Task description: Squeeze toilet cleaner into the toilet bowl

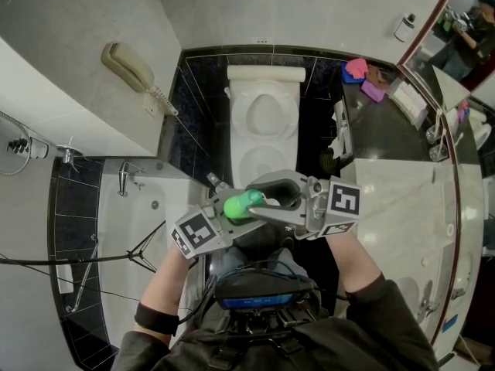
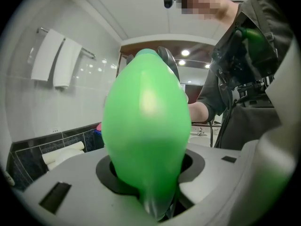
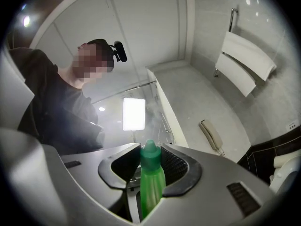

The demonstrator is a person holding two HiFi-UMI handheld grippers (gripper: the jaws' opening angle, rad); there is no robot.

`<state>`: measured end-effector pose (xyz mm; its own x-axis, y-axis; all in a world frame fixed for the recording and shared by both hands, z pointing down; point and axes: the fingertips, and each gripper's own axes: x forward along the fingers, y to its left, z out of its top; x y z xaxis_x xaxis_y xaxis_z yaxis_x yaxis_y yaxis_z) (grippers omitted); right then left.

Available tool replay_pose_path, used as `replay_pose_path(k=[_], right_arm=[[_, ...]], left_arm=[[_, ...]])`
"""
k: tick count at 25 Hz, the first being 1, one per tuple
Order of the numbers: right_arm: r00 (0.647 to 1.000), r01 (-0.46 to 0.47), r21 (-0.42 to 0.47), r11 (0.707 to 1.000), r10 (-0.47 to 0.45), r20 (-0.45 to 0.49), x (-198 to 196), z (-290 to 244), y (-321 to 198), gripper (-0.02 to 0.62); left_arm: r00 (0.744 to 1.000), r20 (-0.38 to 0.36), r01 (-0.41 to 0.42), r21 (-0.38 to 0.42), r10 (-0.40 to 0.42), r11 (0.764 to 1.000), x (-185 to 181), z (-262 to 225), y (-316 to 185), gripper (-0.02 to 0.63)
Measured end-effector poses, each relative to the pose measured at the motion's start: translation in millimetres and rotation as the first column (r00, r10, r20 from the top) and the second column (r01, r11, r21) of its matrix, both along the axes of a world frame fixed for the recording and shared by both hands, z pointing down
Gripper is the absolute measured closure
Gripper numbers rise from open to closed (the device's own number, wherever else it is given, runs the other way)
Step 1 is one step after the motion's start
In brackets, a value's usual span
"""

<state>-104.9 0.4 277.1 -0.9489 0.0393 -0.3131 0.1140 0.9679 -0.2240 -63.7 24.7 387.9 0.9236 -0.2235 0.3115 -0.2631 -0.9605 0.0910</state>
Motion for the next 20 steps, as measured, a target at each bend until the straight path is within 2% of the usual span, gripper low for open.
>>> replay_pose_path(k=[3,6,9,12,14,15,17,20], right_arm=[[1.0,-0.027,-0.034,0.999,0.027,-0.005,0,1,-5,0.425],[0.999,-0.038,-0.066,0.997,0.037,-0.013,-1,-1,-9,0.323],[0.997,-0.064,-0.098,0.993,0.059,-0.046,-3,-4,-12,0.278],[0.981,-0.171,-0.13,0.977,0.157,-0.112,-3,1,-28,0.249],[0.964,-0.242,-0.187,0.952,0.213,-0.162,-2,6,-39,0.249],[0.956,-0.269,-0.222,0.937,0.232,-0.181,-2,9,-43,0.253],[0.947,-0.303,-0.289,0.908,0.253,-0.198,-1,12,-48,0.255],[0.941,-0.333,-0.368,0.868,0.279,-0.194,0,14,-51,0.258]], left_arm=[[1.0,-0.002,-0.004,0.028,0.004,1.0,0,2,-2,0.42],[1.0,0.008,0.012,0.039,-0.013,0.999,2,2,-5,0.42],[0.997,0.004,0.071,0.056,-0.072,0.996,1,2,-12,0.42],[0.987,0.022,0.154,0.147,-0.159,0.977,-3,6,-27,0.42],[0.966,0.038,0.245,0.206,-0.258,0.948,-9,7,-42,0.42],[0.947,0.04,0.303,0.224,-0.319,0.927,-12,6,-49,0.42],[0.901,0.04,0.408,0.263,-0.432,0.874,-20,2,-62,0.42],[0.85,0.036,0.481,0.355,-0.526,0.801,-29,-4,-77,0.42]])
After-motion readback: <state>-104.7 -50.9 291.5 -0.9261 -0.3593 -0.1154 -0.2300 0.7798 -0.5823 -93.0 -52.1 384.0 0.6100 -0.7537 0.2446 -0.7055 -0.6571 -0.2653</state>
